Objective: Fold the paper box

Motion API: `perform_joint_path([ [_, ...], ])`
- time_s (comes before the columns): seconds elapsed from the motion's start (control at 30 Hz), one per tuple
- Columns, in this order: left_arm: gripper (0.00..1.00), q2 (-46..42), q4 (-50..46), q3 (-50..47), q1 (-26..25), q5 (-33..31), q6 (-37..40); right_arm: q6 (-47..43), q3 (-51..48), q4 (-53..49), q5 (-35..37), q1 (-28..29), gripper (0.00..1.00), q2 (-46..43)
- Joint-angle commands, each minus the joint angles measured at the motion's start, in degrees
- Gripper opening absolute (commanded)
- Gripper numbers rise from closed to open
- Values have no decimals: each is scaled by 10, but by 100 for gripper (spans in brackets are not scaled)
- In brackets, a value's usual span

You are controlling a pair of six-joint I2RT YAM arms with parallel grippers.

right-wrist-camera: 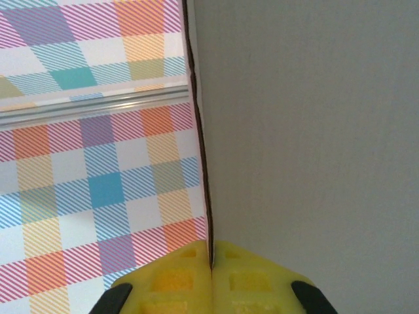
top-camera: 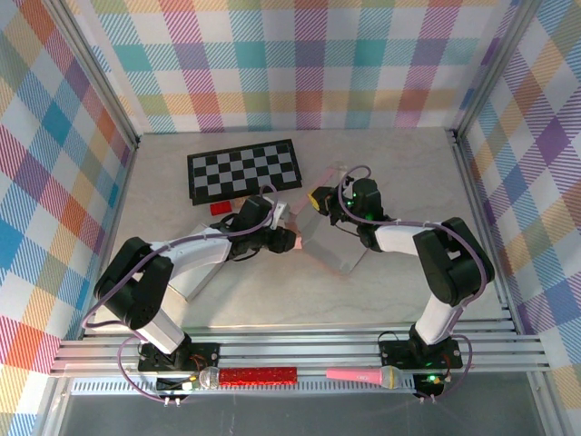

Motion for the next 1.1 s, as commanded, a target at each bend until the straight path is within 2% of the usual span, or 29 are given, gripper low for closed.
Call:
perform_joint_path([
  [0.0, 42, 10, 12, 22, -9, -16, -13, 13, -6, 42, 27, 9, 0, 11],
  [0.3, 35, 25, 24, 31, -16, -48, -46, 18, -21, 86, 58, 26, 0, 23],
  [0.53, 22, 26, 37, 28, -18, -39, -51, 28, -18, 93, 67, 28, 0, 32],
  [0.83, 24, 32, 43, 34, -22, -53, -51, 36, -18, 97, 74, 32, 0, 31],
  [1.07, 25, 51, 45, 58, -35, -112, -79, 33, -30, 121, 116, 56, 0, 31],
])
